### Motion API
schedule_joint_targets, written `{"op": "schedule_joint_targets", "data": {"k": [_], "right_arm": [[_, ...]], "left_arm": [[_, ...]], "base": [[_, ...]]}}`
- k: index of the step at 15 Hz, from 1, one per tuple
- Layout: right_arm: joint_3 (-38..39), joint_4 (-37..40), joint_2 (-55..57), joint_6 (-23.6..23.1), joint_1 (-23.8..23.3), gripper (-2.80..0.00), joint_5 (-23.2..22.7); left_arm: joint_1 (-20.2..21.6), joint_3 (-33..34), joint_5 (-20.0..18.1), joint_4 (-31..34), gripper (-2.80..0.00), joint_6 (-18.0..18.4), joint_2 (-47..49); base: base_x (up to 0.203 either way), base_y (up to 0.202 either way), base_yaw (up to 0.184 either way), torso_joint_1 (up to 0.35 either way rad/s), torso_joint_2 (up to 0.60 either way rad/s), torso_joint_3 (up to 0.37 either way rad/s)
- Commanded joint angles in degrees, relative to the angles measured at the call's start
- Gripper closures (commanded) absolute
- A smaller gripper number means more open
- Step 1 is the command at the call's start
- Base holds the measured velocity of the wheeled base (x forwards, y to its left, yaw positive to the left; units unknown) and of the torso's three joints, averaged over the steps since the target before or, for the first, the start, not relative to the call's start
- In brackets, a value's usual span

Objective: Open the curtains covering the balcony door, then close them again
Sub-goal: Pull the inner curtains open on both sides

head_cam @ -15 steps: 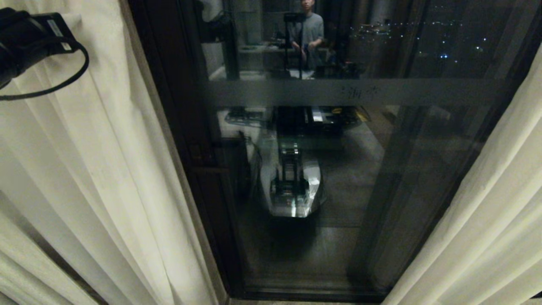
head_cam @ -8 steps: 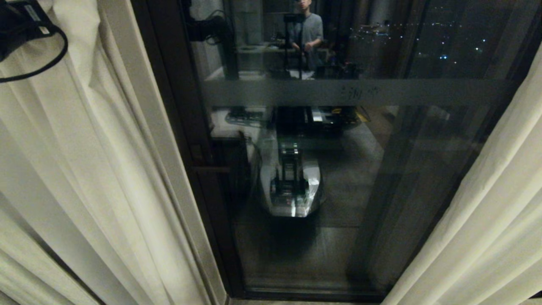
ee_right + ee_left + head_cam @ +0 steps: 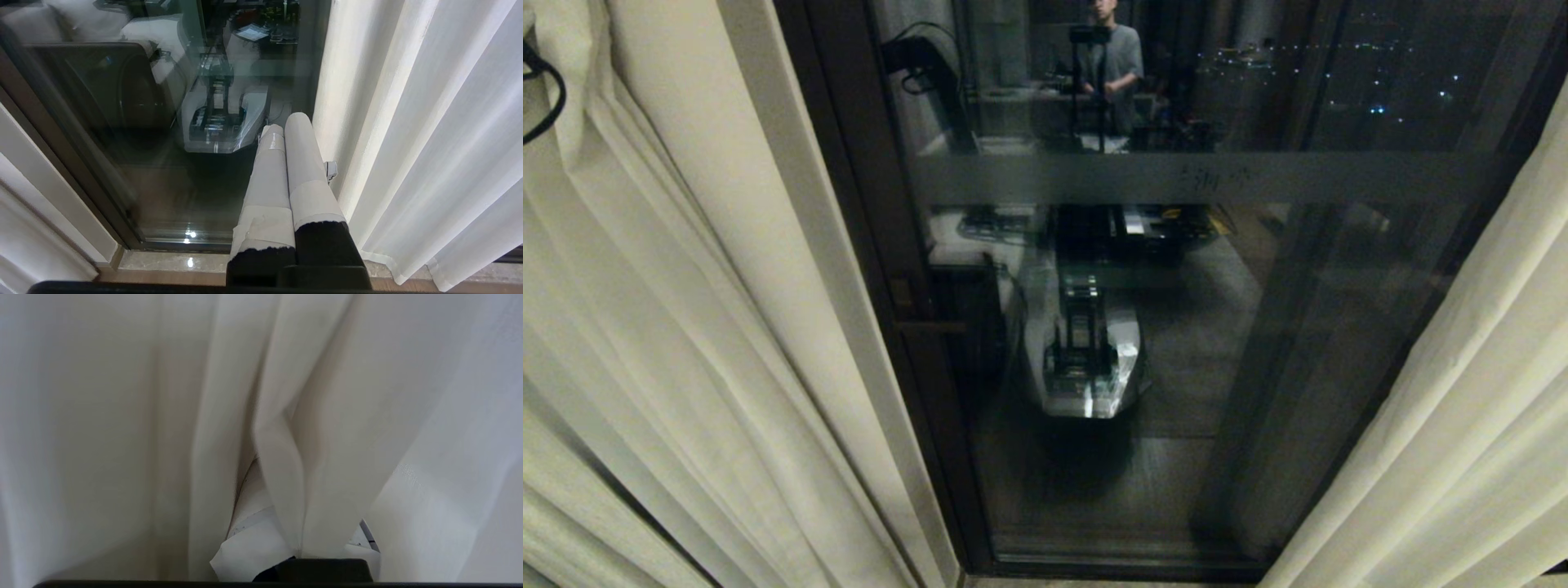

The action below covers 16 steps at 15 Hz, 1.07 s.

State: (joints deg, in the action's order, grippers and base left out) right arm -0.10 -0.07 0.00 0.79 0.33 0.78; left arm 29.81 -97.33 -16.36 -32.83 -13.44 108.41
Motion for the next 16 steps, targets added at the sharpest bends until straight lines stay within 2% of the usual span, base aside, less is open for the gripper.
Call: {"op": "schedule_joint_targets", "data": {"k": [1, 3, 7, 10, 13, 16], "right_arm": [[0.01, -0.01, 0.02, 0.0, 0.02, 0.0, 0.01], [0.01, -0.01, 0.0, 0.0, 0.02, 0.0, 0.01], [0.01, -0.01, 0.0, 0.0, 0.02, 0.0, 0.01], [0.01, -0.01, 0.09, 0.0, 0.02, 0.0, 0.01], [0.01, -0.01, 0.0, 0.0, 0.02, 0.0, 0.01], [0.01, -0.01, 0.09, 0.0, 0.02, 0.0, 0.01]], "left_arm": [[4.15, -3.58, -2.32, -0.2, 0.0, -0.76, 4.59], [7.08, -6.35, -2.85, -0.22, 0.0, -1.48, 7.53], [11.77, -10.68, -7.61, -0.23, 0.0, -3.29, 12.42], [14.33, -12.38, -8.07, -0.35, 0.0, -3.43, 14.76], [14.42, -12.45, -8.06, -0.94, 0.0, -3.34, 14.92], [12.75, -12.45, -7.84, -0.97, 0.0, -3.23, 13.24]], "base": [[0.0, 0.0, 0.0, 0.0, 0.0, 0.0], [0.0, 0.0, 0.0, 0.0, 0.0, 0.0], [0.0, 0.0, 0.0, 0.0, 0.0, 0.0], [0.0, 0.0, 0.0, 0.0, 0.0, 0.0], [0.0, 0.0, 0.0, 0.0, 0.0, 0.0], [0.0, 0.0, 0.0, 0.0, 0.0, 0.0]]}}
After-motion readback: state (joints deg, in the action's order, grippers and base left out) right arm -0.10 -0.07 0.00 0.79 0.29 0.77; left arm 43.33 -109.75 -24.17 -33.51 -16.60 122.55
